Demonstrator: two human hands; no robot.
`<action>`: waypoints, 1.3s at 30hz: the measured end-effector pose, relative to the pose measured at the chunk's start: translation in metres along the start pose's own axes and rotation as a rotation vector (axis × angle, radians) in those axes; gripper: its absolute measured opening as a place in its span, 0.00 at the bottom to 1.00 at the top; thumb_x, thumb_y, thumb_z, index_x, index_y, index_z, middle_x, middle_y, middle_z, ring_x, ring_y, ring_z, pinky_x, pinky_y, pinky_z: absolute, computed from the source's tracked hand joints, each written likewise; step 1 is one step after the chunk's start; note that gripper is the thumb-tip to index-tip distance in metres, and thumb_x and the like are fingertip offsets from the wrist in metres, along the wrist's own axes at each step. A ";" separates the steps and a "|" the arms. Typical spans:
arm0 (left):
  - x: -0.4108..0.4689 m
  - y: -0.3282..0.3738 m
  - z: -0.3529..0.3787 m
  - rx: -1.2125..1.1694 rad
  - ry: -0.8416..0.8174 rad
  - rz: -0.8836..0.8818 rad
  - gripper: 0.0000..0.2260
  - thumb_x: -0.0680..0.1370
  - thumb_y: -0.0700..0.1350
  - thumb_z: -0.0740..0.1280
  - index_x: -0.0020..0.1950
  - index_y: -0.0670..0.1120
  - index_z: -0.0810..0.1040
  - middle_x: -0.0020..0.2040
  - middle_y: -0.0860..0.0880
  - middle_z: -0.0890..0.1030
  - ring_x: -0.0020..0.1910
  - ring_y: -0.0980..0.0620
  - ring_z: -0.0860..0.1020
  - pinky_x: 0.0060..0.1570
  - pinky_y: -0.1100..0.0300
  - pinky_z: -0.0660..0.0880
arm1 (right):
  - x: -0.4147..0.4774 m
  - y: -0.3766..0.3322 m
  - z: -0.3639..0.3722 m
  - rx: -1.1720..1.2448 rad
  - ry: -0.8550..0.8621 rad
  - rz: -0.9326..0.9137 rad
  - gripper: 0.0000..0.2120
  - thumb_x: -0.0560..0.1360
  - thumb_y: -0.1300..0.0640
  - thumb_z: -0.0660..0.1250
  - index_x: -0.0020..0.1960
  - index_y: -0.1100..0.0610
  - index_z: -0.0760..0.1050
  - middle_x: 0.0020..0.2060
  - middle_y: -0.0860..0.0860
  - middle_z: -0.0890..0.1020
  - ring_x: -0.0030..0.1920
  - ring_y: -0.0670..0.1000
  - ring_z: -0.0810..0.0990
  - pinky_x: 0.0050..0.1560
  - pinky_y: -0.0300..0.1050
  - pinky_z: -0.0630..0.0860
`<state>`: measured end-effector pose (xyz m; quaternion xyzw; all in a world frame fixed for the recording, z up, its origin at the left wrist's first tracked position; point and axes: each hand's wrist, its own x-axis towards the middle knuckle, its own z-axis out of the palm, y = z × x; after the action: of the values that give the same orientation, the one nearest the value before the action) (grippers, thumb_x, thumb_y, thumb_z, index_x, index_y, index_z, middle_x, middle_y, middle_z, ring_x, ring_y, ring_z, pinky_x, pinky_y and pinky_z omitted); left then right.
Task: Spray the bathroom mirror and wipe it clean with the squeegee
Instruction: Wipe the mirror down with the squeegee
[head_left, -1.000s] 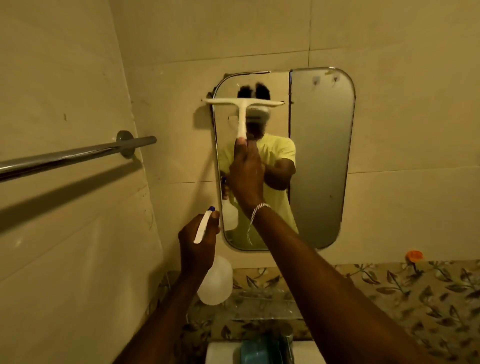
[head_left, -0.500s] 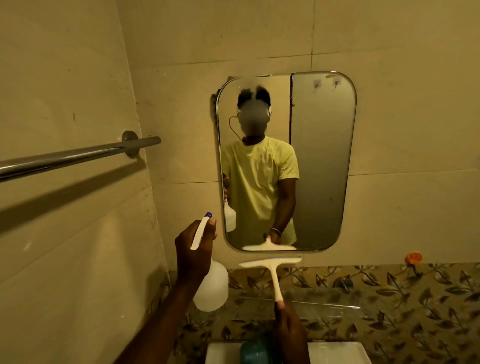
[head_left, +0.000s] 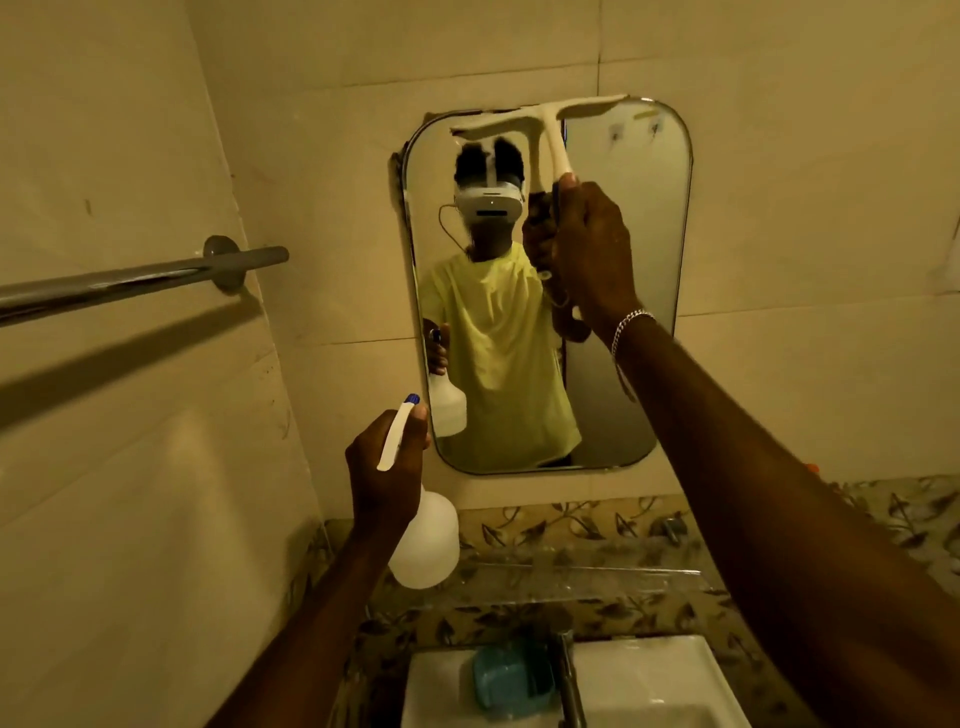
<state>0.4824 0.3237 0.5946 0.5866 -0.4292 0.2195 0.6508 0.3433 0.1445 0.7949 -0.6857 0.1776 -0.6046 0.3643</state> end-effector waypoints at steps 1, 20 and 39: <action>-0.001 -0.004 0.002 0.002 -0.001 0.003 0.20 0.82 0.55 0.62 0.45 0.40 0.83 0.36 0.48 0.83 0.37 0.54 0.83 0.39 0.65 0.79 | -0.009 0.009 0.001 -0.022 0.002 -0.010 0.24 0.86 0.42 0.53 0.58 0.60 0.76 0.47 0.64 0.84 0.43 0.63 0.84 0.44 0.66 0.84; -0.004 -0.010 -0.001 -0.029 -0.024 -0.024 0.19 0.82 0.60 0.62 0.45 0.47 0.82 0.36 0.50 0.83 0.37 0.53 0.83 0.39 0.60 0.81 | -0.184 0.129 -0.069 -0.210 -0.074 0.136 0.18 0.82 0.33 0.54 0.46 0.40 0.77 0.32 0.53 0.78 0.30 0.43 0.75 0.29 0.40 0.71; 0.002 -0.009 0.053 -0.084 -0.050 -0.039 0.12 0.82 0.51 0.65 0.47 0.45 0.83 0.38 0.49 0.84 0.41 0.57 0.83 0.39 0.73 0.76 | -0.104 0.160 -0.109 -0.257 0.044 0.023 0.15 0.86 0.41 0.53 0.45 0.41 0.72 0.32 0.49 0.78 0.30 0.47 0.76 0.29 0.44 0.72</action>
<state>0.4752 0.2707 0.5880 0.5724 -0.4425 0.1739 0.6681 0.2491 0.0777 0.6080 -0.7113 0.2692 -0.5874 0.2765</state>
